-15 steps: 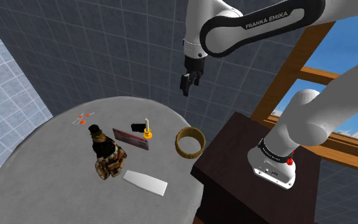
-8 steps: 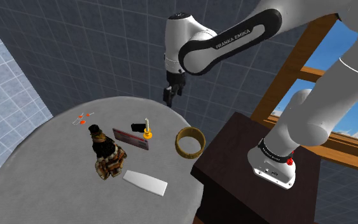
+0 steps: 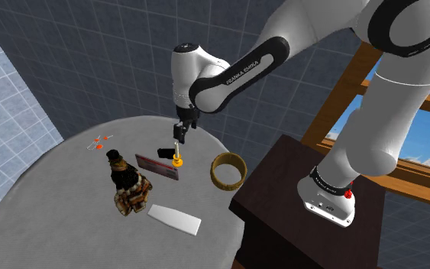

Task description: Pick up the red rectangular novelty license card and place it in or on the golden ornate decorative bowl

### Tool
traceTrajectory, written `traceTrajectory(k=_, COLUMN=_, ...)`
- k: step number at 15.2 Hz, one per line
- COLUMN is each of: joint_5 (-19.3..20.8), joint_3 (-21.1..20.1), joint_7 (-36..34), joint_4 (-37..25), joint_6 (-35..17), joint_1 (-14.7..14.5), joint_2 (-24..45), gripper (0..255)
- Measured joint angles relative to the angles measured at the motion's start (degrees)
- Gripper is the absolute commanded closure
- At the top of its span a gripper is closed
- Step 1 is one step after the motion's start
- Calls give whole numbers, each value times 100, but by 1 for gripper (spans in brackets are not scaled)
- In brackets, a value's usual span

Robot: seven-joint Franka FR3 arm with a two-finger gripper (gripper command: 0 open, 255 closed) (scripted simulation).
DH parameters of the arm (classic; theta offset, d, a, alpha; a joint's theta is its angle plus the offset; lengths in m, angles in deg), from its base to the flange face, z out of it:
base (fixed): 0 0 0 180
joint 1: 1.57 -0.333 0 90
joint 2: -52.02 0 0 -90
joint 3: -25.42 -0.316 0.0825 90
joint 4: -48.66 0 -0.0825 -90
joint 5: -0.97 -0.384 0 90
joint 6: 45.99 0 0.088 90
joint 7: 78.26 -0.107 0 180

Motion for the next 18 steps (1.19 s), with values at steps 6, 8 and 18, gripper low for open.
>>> traceTrajectory(k=6, joint_5=403, joint_3=14, joint_7=-191, joint_4=-872, joint_6=-373, joint_1=-308, joint_2=1201, gripper=0)
traceTrajectory(k=8, joint_5=534, joint_3=41, joint_7=-256, joint_4=-1284, joint_6=-433, joint_1=-450, joint_2=1647, gripper=0)
traceTrajectory(k=18, joint_5=813, joint_3=163, joint_7=-343, joint_4=-2221, joint_6=-709, joint_1=-767, joint_2=2822, gripper=0)
